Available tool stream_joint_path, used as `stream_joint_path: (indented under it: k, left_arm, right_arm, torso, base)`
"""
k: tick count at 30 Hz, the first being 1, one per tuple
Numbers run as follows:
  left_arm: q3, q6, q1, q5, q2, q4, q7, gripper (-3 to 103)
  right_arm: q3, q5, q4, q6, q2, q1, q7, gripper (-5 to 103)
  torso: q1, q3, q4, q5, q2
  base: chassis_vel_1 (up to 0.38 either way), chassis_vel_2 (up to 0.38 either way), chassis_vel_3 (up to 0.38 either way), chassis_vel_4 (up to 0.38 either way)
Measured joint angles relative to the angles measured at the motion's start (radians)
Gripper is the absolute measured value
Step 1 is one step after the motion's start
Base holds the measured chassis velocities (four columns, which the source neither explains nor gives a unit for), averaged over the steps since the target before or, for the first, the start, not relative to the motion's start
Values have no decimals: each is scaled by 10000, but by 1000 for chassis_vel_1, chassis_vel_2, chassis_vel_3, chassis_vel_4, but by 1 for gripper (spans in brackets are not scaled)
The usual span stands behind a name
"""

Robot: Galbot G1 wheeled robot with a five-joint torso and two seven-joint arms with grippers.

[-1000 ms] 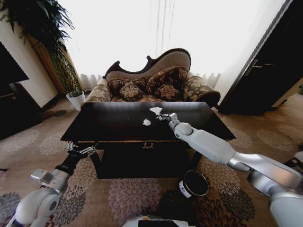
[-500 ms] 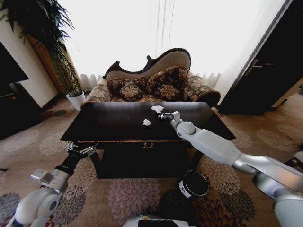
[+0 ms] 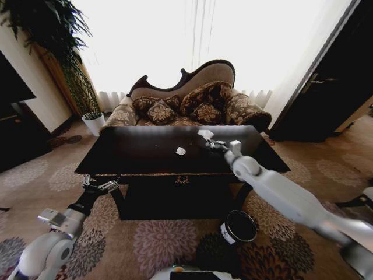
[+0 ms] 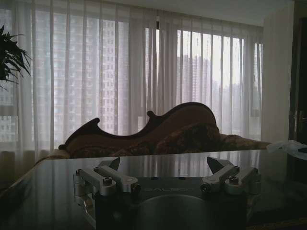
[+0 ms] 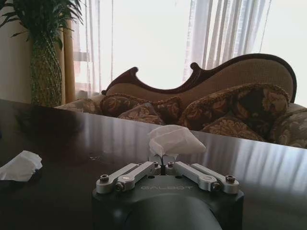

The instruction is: Move to the front of the table and place the trash on the table into the trash bin.

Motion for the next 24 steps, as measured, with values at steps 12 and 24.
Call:
stream_joint_path:
  k: [12,24]
  left_arm:
    - [0,0,1,0,0,0,0,100]
    - [1,0,0,0,0,1,1,100]
  right_arm:
    - [4916,-450,2102,371,216,-5135,-161,0]
    - [7778,-1120,3769,776,2535,-8302,-511,0]
  torso:
    - [-1,0,1,0,1]
    - [0,0,2,-2,0]
  base:
    - [0,0,0,0]
    - [0,0,0,0]
